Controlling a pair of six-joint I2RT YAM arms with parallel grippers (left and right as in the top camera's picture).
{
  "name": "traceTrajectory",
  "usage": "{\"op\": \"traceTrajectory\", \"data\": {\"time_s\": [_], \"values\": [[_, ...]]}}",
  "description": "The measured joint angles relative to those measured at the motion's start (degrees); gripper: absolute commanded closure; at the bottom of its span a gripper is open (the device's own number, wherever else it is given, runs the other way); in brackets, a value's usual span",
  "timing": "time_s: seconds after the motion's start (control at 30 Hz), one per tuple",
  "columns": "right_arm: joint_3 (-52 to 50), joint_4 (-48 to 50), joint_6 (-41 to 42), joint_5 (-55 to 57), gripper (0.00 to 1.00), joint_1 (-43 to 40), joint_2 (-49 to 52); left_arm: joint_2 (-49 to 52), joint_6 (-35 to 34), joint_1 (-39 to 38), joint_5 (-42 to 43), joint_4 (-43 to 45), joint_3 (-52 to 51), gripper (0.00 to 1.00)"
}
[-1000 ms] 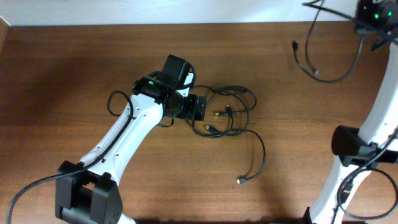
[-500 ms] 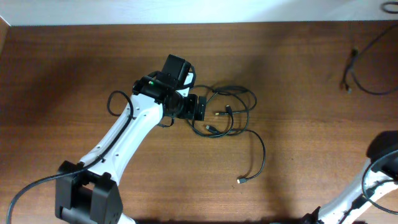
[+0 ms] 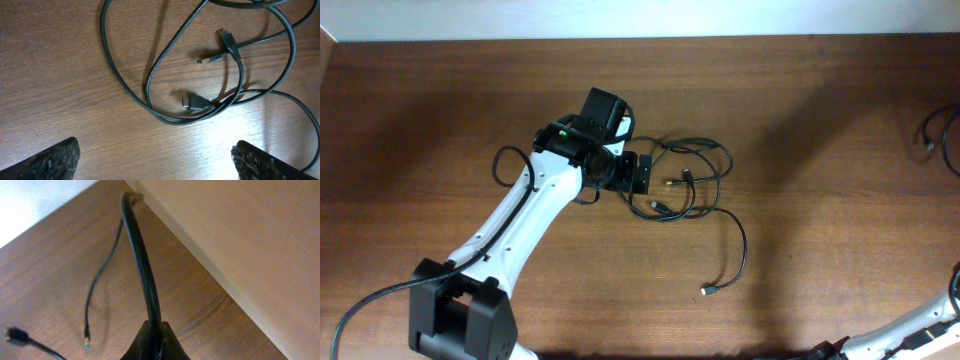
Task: Untangle cables
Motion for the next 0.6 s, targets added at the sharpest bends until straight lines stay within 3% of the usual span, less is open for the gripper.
{"op": "traceTrajectory", "data": {"time_s": [0.2, 0.27, 0.3, 0.33, 0.37, 0.4, 0.43, 0.6], "values": [[-3.2, 4.0, 0.3, -0.5, 0.96, -2.1, 0.0, 0.0, 0.0, 0.0, 0.0, 0.0, 0.0, 0.01], [-3.2, 5.0, 1.4, -0.6, 0.89, -3.0, 0.0, 0.0, 0.0, 0.0, 0.0, 0.0, 0.0, 0.01], [-3.2, 5.2, 2.3, -0.6, 0.8, -3.4, 0.0, 0.0, 0.0, 0.0, 0.0, 0.0, 0.0, 0.01], [-3.2, 5.3, 3.4, -0.6, 0.62, -3.9, 0.0, 0.0, 0.0, 0.0, 0.0, 0.0, 0.0, 0.01], [-3.2, 5.4, 4.5, -0.6, 0.35, -4.3, 0.0, 0.0, 0.0, 0.0, 0.0, 0.0, 0.0, 0.01], [-3.2, 5.4, 5.3, -0.6, 0.21, -4.5, 0.0, 0.0, 0.0, 0.0, 0.0, 0.0, 0.0, 0.01], [-3.2, 5.4, 6.3, -0.6, 0.17, -4.8, 0.0, 0.0, 0.0, 0.0, 0.0, 0.0, 0.0, 0.01], [-3.2, 4.7, 8.5, -1.1, 0.15, -5.0, 0.0, 0.0, 0.0, 0.0, 0.0, 0.0, 0.0, 0.01]]}}
